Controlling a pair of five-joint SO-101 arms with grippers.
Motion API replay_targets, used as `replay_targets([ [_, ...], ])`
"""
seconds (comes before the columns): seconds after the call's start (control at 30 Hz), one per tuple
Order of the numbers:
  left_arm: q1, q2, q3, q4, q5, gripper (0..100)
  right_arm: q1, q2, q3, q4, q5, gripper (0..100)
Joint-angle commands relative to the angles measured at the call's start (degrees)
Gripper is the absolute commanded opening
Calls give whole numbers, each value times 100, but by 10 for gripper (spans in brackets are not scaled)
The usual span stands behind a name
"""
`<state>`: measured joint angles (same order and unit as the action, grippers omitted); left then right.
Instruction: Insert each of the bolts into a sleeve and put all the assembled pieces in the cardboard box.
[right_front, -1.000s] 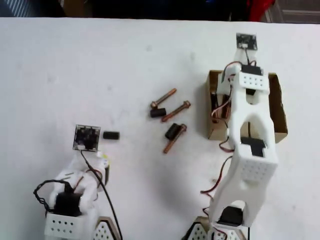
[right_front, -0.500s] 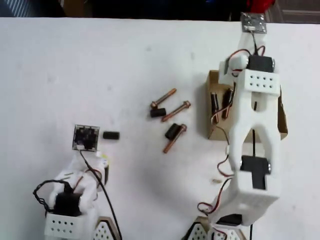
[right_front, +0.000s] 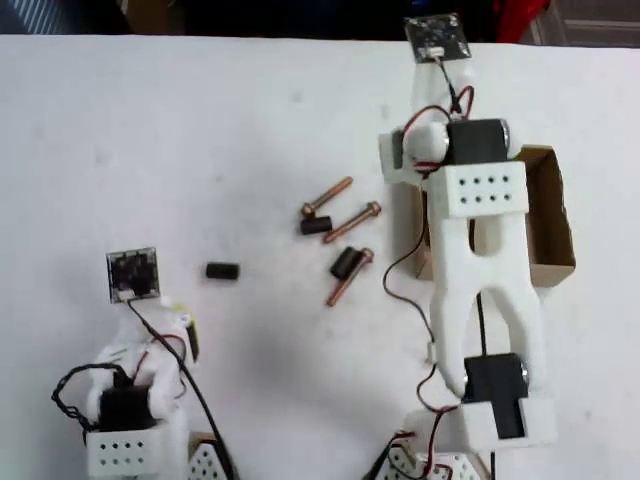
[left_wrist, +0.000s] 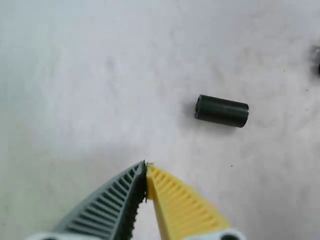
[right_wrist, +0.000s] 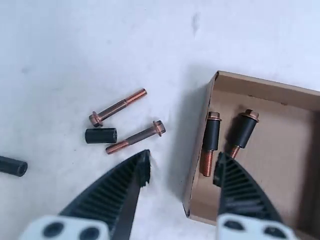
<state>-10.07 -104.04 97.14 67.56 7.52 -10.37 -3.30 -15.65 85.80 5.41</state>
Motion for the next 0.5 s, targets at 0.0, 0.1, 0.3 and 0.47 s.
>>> replay_targets([
  [0.0,-48,-48,-18,62,53,24,-303,-453,-290,268,70,191],
  [0.1,-48,-48,-18,62,53,24,-620,-585,-290,541,70,191],
  [0.3,-66,-48,-18,62,53,24,-1138,-611,-281,892,70,191],
  [0.47,-66,-48,-18,62,53,24,-1235,-593,114,857,1222,191],
])
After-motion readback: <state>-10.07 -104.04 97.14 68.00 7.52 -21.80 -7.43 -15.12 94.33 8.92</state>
